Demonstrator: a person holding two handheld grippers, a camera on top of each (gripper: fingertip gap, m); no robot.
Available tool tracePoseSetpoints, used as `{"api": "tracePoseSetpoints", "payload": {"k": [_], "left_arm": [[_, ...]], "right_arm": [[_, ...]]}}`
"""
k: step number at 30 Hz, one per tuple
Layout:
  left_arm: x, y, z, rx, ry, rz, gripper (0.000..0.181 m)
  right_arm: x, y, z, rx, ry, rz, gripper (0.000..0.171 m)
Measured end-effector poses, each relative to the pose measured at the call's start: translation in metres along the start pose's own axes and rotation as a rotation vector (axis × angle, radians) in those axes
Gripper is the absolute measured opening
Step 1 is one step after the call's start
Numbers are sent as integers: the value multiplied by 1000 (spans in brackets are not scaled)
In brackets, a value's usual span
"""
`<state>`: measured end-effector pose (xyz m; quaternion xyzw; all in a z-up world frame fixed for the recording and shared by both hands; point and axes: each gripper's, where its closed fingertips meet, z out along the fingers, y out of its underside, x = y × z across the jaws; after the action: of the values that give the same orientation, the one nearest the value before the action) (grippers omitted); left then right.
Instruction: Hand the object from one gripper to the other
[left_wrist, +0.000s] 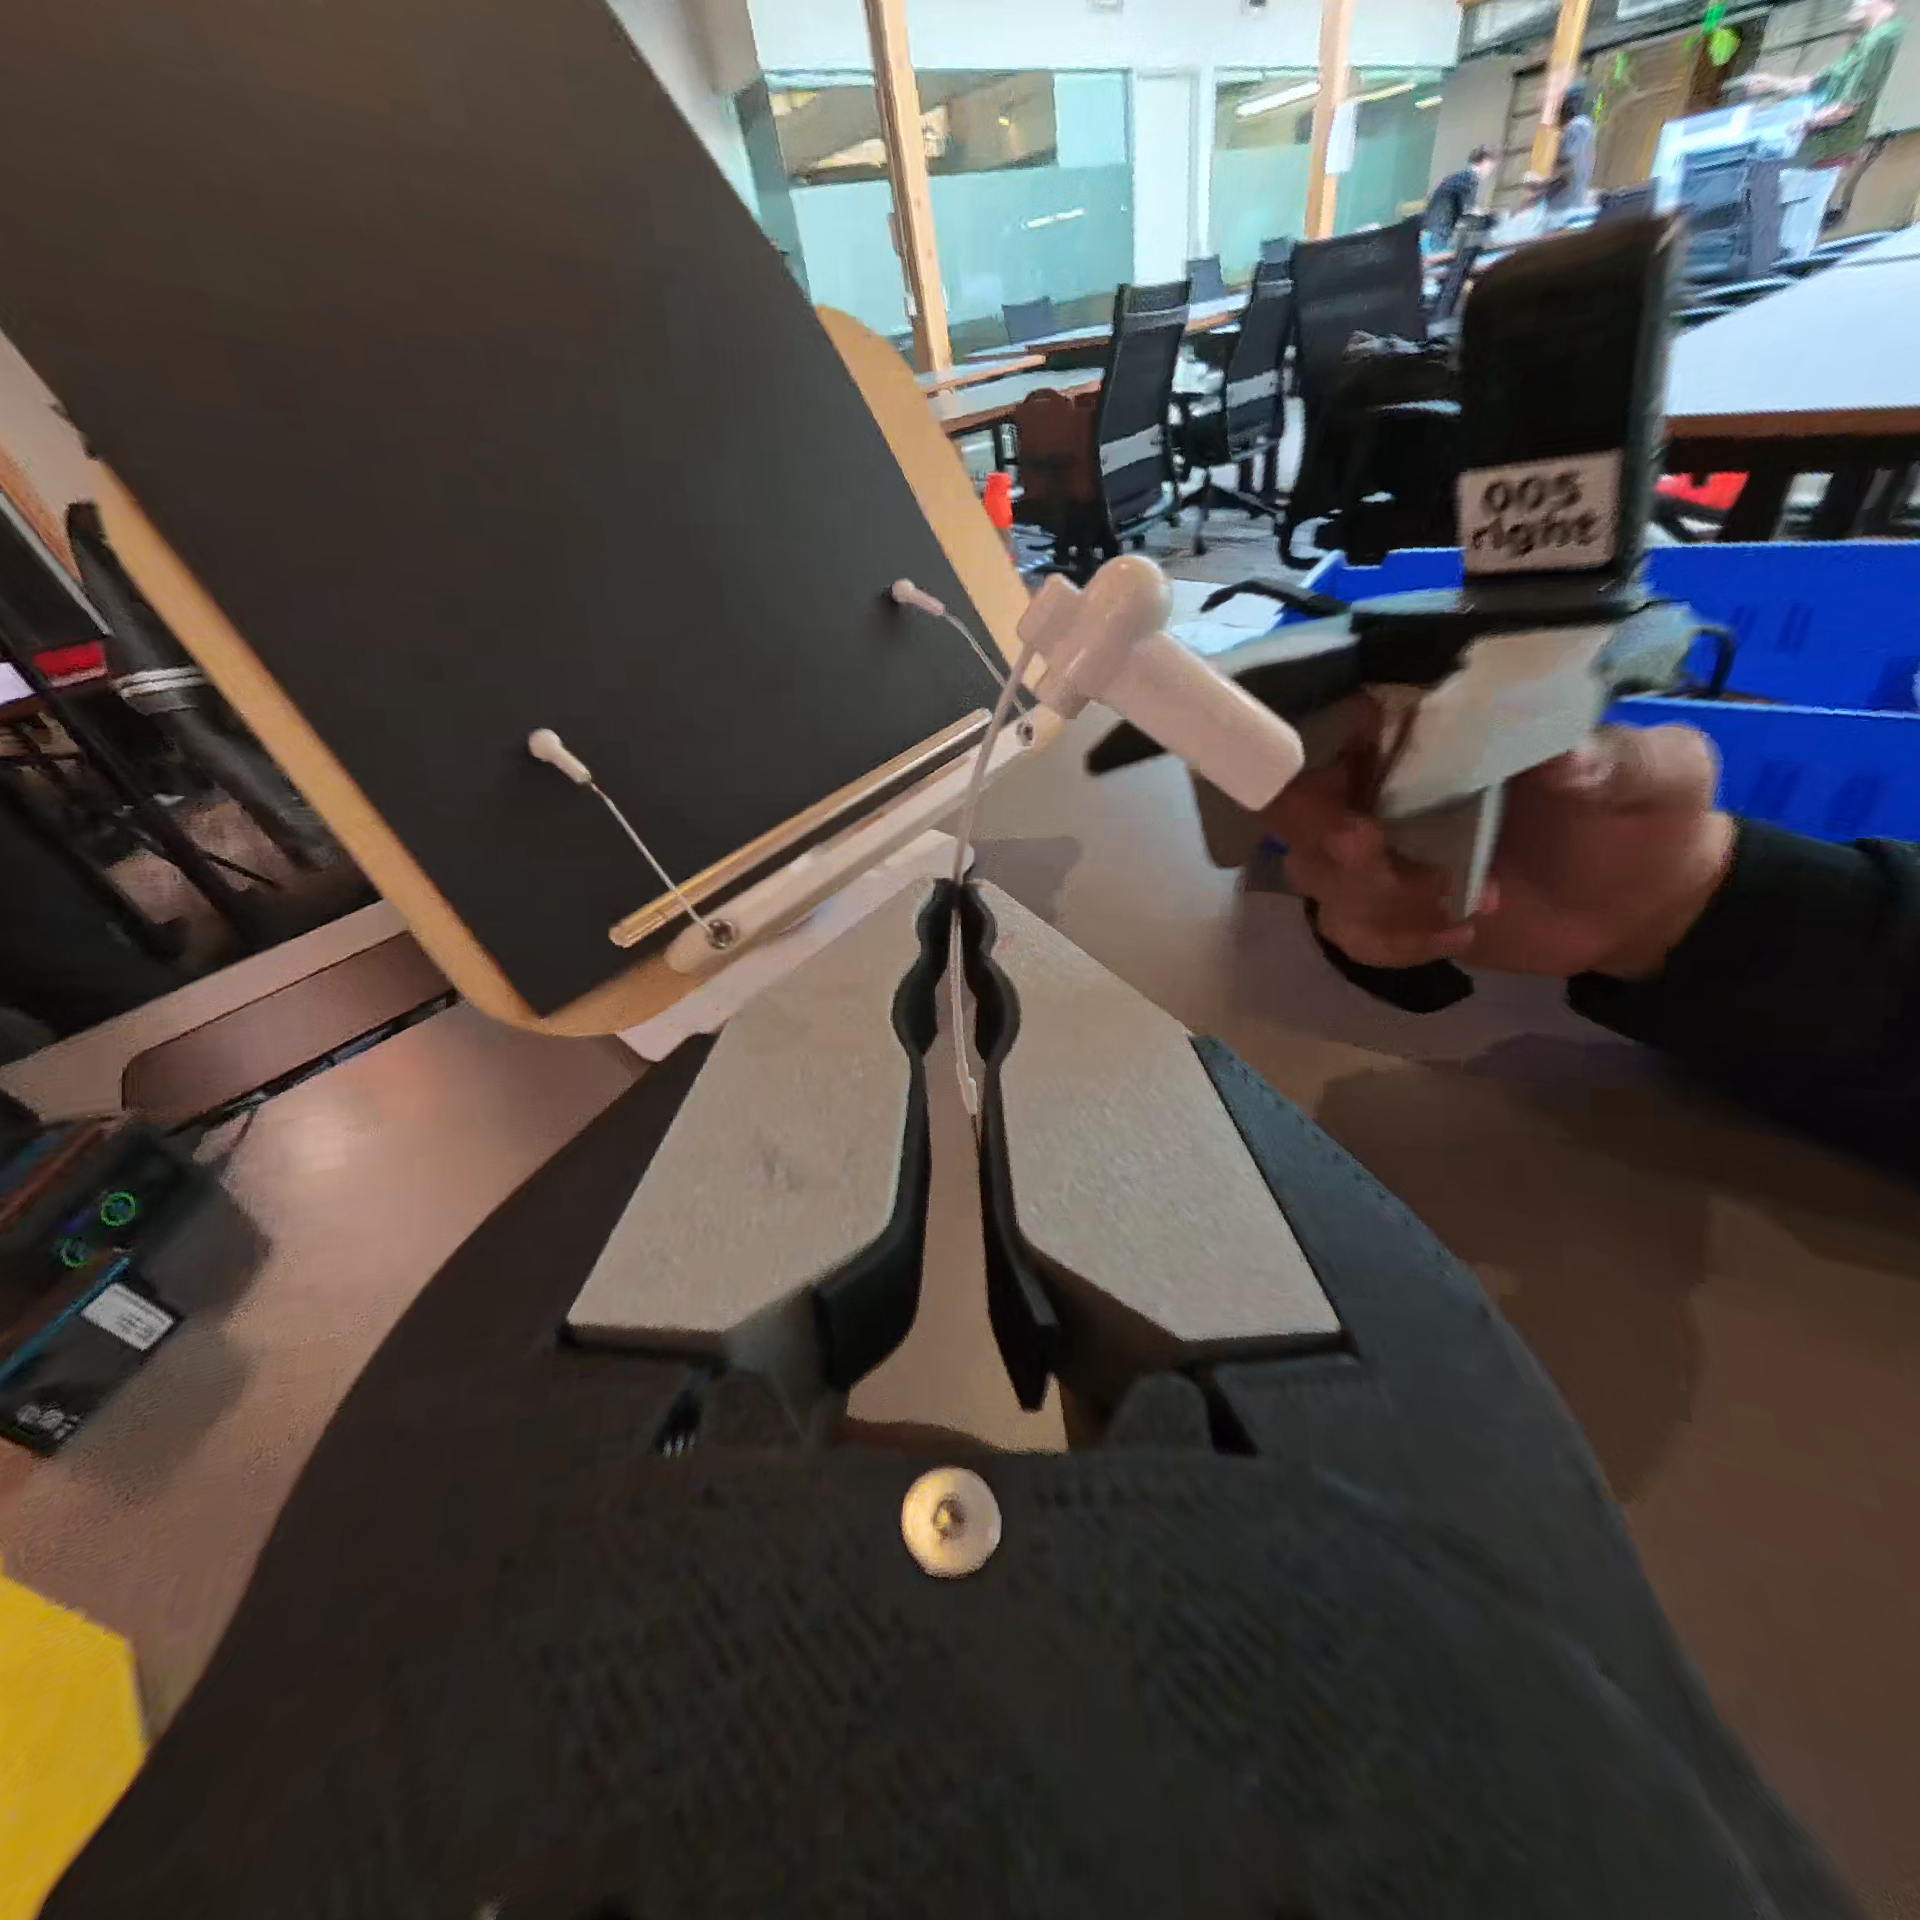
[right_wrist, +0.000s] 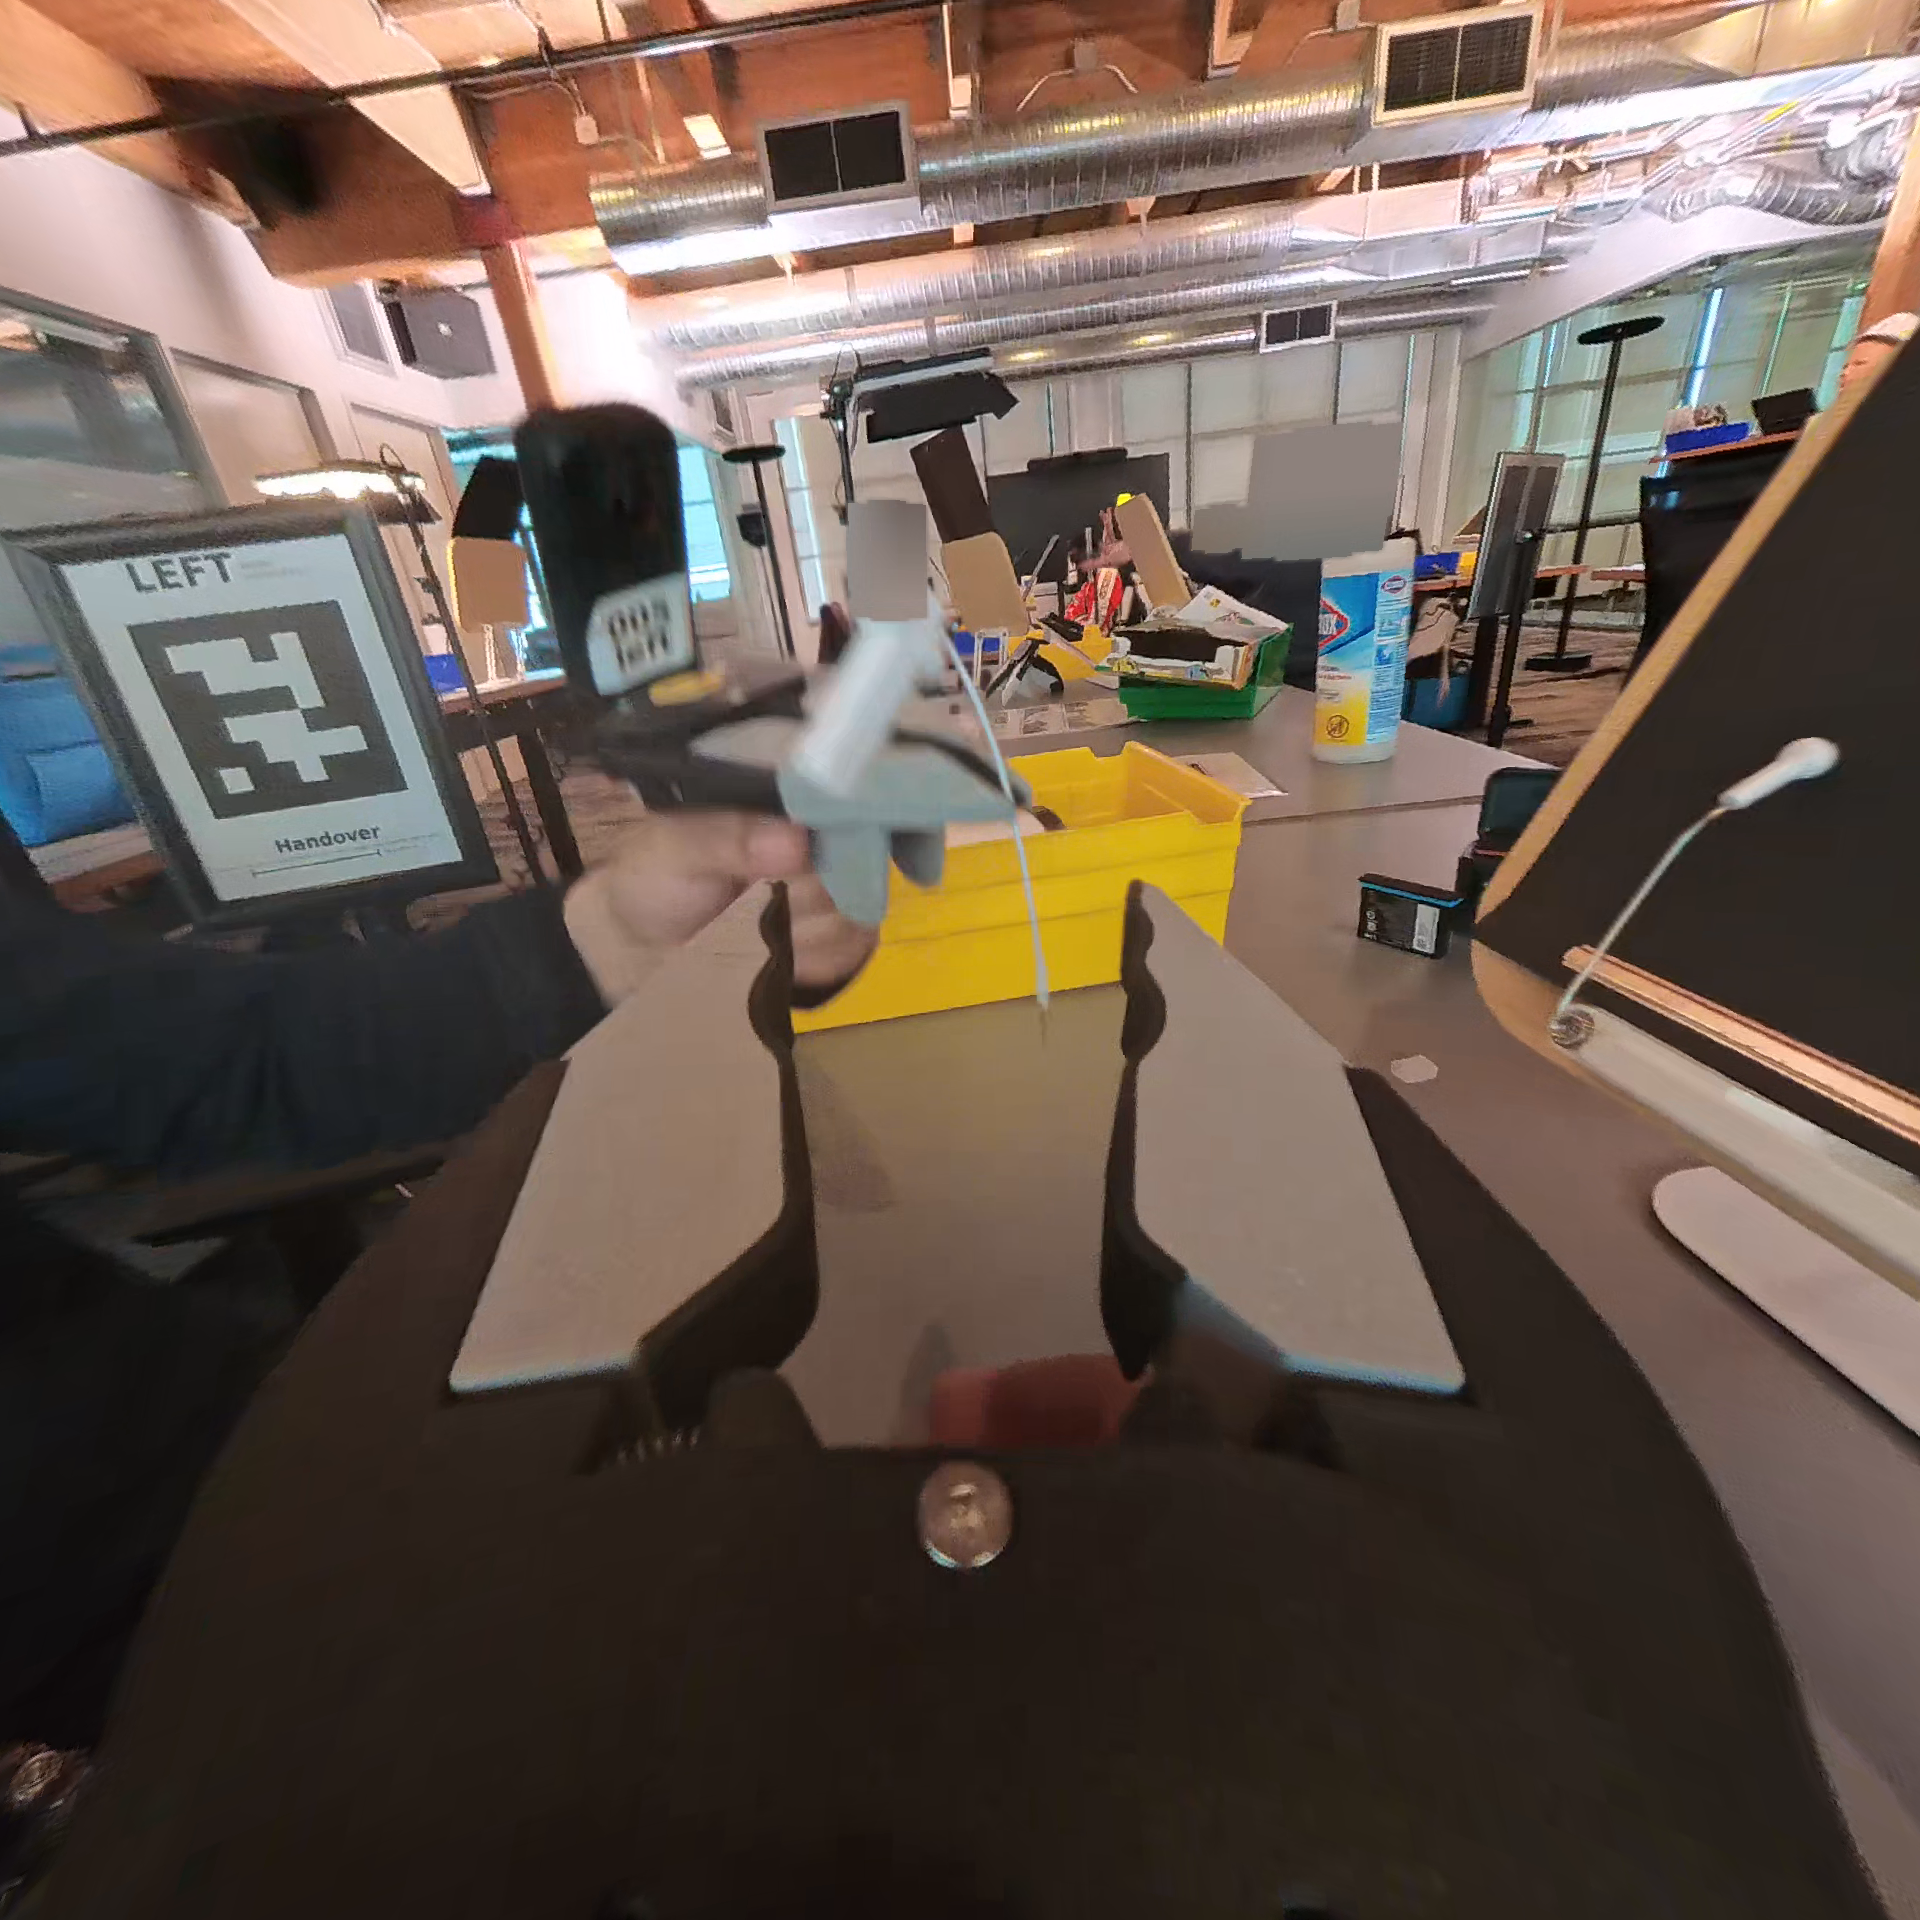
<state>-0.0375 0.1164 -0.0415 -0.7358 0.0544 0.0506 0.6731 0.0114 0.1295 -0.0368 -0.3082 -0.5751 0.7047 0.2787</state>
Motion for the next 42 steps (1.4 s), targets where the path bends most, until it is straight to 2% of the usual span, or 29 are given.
{"api": "tracePoseSetpoints", "payload": {"k": [3,5,8,10,14,16,20,25,26,27,28,29,36,42], "left_arm": [[-6,31,22,23,-135,82,0],[-7,49,33,4,-168,105,0],[-3,38,34,43,-147,104,0],[-5,50,35,5,-143,91,0],[-13,56,29,-11,-197,187,0],[-11,57,27,-11,-196,167,0],[-11,58,24,-10,-210,193,0],[-10,69,28,-55,-230,271,0],[-9,72,29,-64,-228,278,0],[-10,73,30,-71,-231,284,0],[-9,74,30,-71,-231,289,0],[-8,74,31,-69,-227,290,0],[-9,76,31,-76,-232,289,0],[-2,76,33,-73,-208,324,0]], "right_arm": [[6,-4,-8,14,9,19,64],[11,1,-9,-10,29,10,59],[15,15,-5,-84,53,-14,59],[14,21,0,-109,46,1,57],[31,39,7,-189,159,-8,44],[32,45,10,-214,175,-31,25],[23,51,17,-219,147,-26,42],[15,59,25,-236,136,-29,47],[20,62,24,-250,170,-41,44],[25,64,23,-265,209,-53,34],[31,67,21,-282,249,-67,13],[37,70,18,-301,288,-79,9],[54,75,12,-364,405,-179,8],[54,87,17,-430,417,-234,8]]}}
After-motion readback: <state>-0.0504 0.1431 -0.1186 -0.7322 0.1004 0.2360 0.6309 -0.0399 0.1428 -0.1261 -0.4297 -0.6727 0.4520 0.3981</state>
